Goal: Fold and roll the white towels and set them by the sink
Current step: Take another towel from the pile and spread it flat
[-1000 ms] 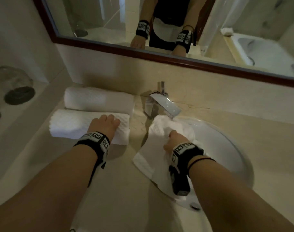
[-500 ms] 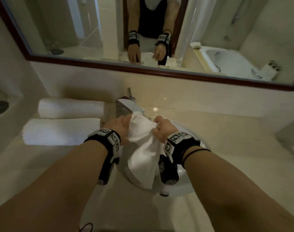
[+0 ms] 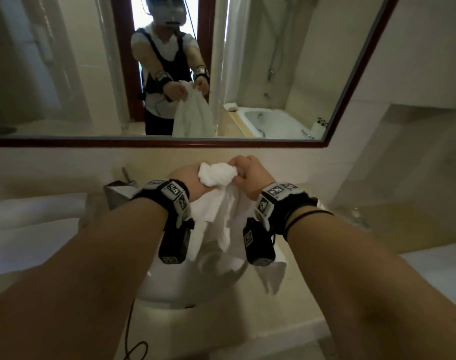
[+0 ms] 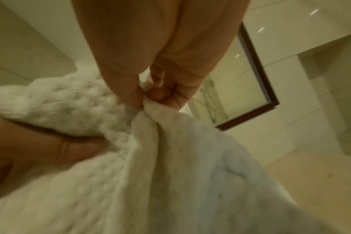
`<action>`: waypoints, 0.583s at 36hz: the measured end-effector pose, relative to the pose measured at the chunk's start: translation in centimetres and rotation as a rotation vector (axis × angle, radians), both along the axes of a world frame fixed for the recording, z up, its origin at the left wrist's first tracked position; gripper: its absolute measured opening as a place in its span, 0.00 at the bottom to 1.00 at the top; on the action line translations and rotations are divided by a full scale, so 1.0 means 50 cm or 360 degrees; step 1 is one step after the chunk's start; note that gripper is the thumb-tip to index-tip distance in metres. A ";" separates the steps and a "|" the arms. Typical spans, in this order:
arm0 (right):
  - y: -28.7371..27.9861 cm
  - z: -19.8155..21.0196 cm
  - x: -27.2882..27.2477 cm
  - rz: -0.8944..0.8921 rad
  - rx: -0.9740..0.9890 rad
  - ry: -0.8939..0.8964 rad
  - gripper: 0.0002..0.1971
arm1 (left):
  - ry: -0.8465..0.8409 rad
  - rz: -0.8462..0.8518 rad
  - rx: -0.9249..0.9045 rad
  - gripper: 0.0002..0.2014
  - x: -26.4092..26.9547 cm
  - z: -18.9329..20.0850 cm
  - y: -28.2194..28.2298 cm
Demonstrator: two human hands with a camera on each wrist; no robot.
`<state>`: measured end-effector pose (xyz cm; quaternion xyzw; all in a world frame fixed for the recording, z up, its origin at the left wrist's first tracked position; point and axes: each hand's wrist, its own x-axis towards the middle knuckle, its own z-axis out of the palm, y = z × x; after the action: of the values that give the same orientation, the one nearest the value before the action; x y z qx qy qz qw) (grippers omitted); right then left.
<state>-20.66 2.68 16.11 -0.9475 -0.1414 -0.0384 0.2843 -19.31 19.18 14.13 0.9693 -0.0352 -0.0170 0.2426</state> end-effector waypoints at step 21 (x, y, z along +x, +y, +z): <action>-0.107 -0.104 -0.161 -0.0684 0.0307 0.0363 0.41 | -0.0184 -0.0369 -0.0278 0.24 -0.071 0.133 -0.189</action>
<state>-28.73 -2.65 10.93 -0.9224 0.1004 -0.0042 0.3728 -22.86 9.71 20.79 0.9333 -0.1622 0.0139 0.3200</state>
